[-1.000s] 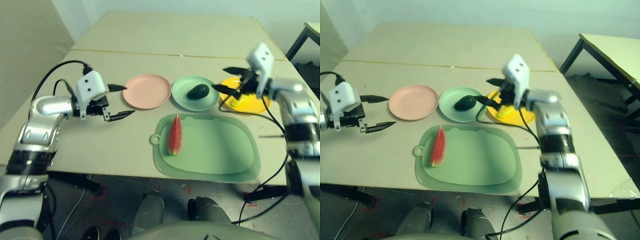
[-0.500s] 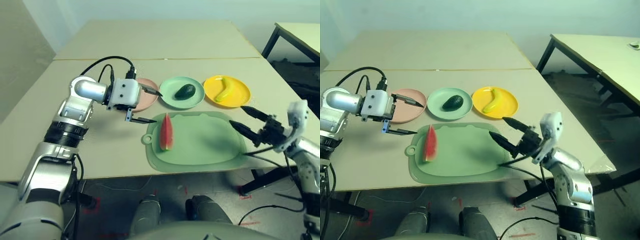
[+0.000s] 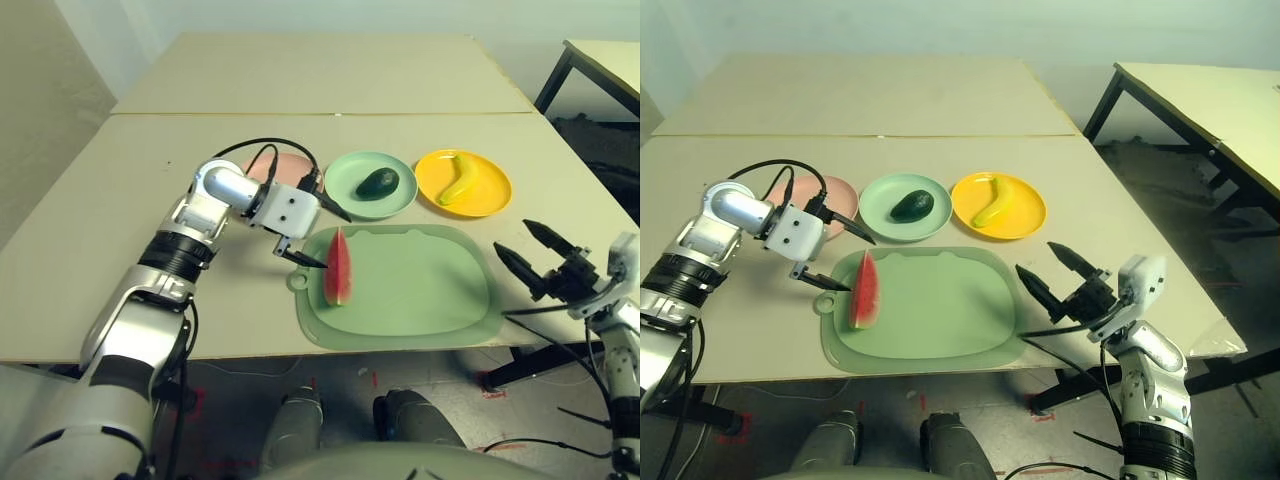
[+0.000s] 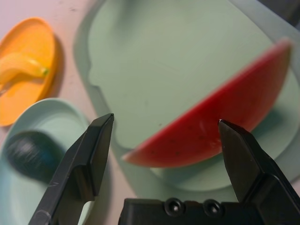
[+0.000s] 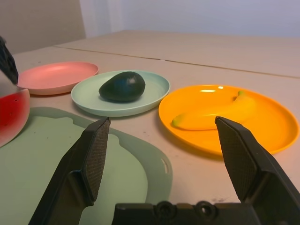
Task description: Place the fruits into color-matched plates.
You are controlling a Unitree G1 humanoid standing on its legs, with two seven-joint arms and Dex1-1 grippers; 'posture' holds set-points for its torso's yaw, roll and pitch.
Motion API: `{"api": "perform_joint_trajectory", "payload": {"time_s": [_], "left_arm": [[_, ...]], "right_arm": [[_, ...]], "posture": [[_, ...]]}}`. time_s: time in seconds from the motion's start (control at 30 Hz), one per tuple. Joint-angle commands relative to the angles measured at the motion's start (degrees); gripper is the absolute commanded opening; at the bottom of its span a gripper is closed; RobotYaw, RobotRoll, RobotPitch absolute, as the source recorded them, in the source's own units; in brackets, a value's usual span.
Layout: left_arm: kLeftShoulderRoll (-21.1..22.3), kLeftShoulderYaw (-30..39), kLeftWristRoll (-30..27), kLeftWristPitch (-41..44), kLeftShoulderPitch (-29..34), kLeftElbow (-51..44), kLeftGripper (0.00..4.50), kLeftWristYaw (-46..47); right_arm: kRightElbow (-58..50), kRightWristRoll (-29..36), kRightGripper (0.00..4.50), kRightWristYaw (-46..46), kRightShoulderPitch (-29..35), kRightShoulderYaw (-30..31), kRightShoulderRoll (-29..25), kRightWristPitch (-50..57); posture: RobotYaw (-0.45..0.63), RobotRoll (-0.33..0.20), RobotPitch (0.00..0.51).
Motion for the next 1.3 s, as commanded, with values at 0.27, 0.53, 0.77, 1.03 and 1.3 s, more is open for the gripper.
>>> {"api": "perform_joint_trajectory", "payload": {"time_s": [0.27,0.53,0.77,1.03,1.3], "left_arm": [[0.87,-3.65,0.67,5.93,4.48,-7.22,4.5,-2.89],[2.17,-5.11,2.88,9.75,7.06,-9.81,4.5,-1.75],[1.71,-5.47,3.89,10.71,7.63,-10.14,3.59,-0.97],[1.43,-5.76,4.84,11.88,6.77,-9.06,1.2,-0.06],[1.73,-5.68,4.04,12.58,7.11,-9.21,1.1,-1.09]], "right_arm": [[-2.09,-0.06,4.48,-1.01,3.79,0.43,0.48,-0.85],[-1.05,-0.3,4.48,2.35,4.73,0.73,0.12,-5.34],[0.99,-2.49,4.5,12.9,5.8,4.84,-3.08,-12.2],[0.98,-3.23,4.5,16.75,6.47,8.38,-4.67,-13.91],[0.64,-3.89,4.5,20.69,8.12,10.85,-6.56,-15.33]], "posture": [[-0.01,0.0,0.044],[-0.01,0.0,0.043],[-0.01,0.0,0.043],[0.0,0.0,0.041],[-0.01,0.0,0.042]]}}
